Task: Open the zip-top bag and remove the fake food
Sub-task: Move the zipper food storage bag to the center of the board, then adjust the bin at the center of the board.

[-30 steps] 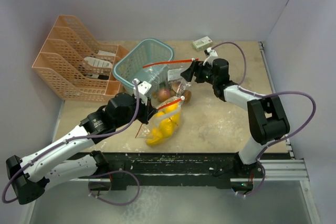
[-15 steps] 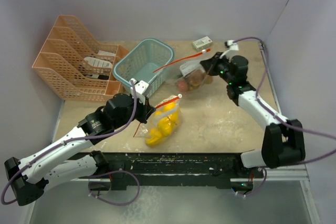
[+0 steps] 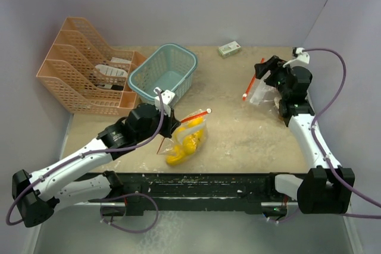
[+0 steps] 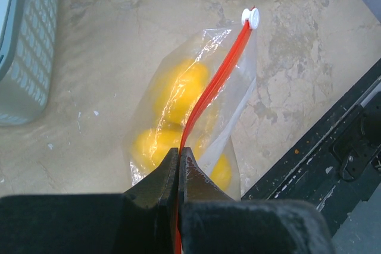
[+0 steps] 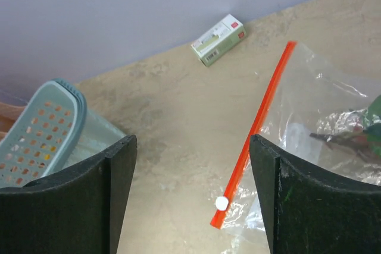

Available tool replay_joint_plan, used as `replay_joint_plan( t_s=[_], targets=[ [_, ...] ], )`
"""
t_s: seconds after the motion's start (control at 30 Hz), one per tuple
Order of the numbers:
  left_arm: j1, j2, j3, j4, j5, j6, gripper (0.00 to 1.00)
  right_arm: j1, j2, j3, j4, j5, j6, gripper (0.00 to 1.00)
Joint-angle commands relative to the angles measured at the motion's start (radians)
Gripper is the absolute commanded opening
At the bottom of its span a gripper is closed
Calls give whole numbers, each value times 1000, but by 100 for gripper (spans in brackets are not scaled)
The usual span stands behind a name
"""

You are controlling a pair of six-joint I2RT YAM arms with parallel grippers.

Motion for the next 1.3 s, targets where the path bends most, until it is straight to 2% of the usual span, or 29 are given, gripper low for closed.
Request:
replay_joint_plan(
  t_s=[0.0, 0.1, 0.23, 0.33, 0.47, 0.57, 0.8, 1.17, 1.27],
  targets=[
    [-4, -29, 32, 54, 5, -28, 0, 16, -27, -60, 68, -60, 23, 80],
    [-4, -54, 10, 54, -17, -42, 0, 111, -22, -82, 111, -29, 27, 80],
    [-4, -60, -2, 47, -39, -54, 0, 263, 99, -6, 116, 20, 4, 74],
    [-4, -56, 5, 32, -46, -58, 0, 331, 213, 78, 130, 19, 8, 73],
    [-4, -63, 7, 13, -60, -62, 0, 405, 376, 246, 99, 10, 9, 83],
    [-4, -75, 5, 2, -69, -63, 0, 468, 481, 376, 46, 53, -4, 86],
    [-4, -97, 8, -32, -90, -53, 0, 540, 674, 563, -4, 65, 17, 69],
    [-4, -113, -6, -48, -114, -46, 0, 634, 889, 824, -58, 62, -24, 68],
    [-4, -118, -10, -59, -115, -50, 0, 647, 892, 853, -81, 99, -42, 70]
  ],
)
